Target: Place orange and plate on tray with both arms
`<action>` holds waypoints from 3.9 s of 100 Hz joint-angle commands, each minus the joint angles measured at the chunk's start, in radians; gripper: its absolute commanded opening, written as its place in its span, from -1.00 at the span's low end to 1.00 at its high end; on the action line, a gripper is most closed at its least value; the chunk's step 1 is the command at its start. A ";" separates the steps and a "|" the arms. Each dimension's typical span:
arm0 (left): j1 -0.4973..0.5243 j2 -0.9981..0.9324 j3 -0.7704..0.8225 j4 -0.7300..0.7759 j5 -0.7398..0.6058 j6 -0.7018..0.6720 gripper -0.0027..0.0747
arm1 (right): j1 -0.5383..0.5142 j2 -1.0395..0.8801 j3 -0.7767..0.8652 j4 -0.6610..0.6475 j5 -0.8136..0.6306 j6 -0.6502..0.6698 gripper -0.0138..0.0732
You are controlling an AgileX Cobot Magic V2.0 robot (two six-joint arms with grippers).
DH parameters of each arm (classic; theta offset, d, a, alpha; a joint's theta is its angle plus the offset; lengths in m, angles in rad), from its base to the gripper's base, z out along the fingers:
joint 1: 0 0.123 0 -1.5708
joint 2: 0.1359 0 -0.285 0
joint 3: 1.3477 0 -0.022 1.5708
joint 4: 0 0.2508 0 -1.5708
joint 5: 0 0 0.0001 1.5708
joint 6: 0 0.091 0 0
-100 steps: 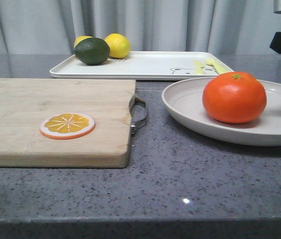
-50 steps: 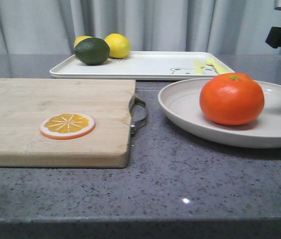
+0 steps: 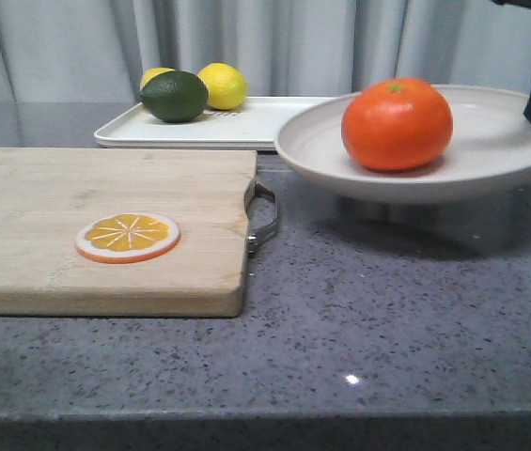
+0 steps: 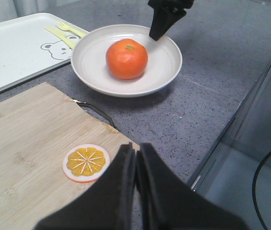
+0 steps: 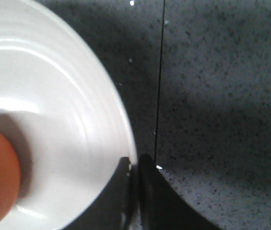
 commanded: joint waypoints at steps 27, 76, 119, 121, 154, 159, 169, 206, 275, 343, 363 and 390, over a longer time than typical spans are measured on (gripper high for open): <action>0.001 0.003 -0.026 -0.017 -0.075 0.001 -0.98 | -0.002 0.113 -0.268 0.124 -0.019 0.001 -0.81; 0.001 0.003 -0.026 -0.017 -0.081 0.001 -0.98 | 0.012 0.513 -0.808 0.193 0.077 0.001 -0.81; 0.001 0.005 -0.026 -0.017 -0.105 0.001 -0.98 | 0.024 0.783 -1.172 0.212 0.107 0.069 -0.81; 0.001 0.005 -0.026 -0.017 -0.105 0.001 -0.98 | 0.024 0.791 -1.179 0.212 0.105 0.077 -0.81; 0.001 0.005 -0.026 -0.017 -0.105 0.001 -0.98 | 0.024 0.848 -1.206 0.212 0.061 0.090 -0.81; 0.001 0.005 -0.026 -0.017 -0.105 0.001 -0.98 | 0.024 0.848 -1.206 0.212 0.055 0.089 -0.81; 0.001 0.005 -0.026 -0.017 -0.105 0.001 -0.98 | 0.024 0.848 -1.206 0.212 0.050 0.089 -0.80; 0.001 0.005 -0.026 -0.017 -0.105 0.001 -0.98 | 0.024 0.848 -1.206 0.212 0.049 0.089 -0.33; 0.001 0.005 -0.026 -0.017 -0.103 0.001 -0.98 | 0.032 0.750 -1.206 0.020 0.200 0.078 -0.59; 0.001 0.005 -0.026 -0.017 -0.099 0.001 -0.98 | 0.160 0.518 -1.200 -0.126 0.322 0.084 -0.77; 0.001 0.005 -0.026 -0.017 -0.099 0.001 -0.98 | 0.170 0.440 -1.189 -0.127 0.353 0.085 -0.77; 0.001 0.005 -0.026 -0.017 -0.099 0.001 -0.98 | 0.170 0.259 -0.978 -0.132 0.329 0.084 -0.77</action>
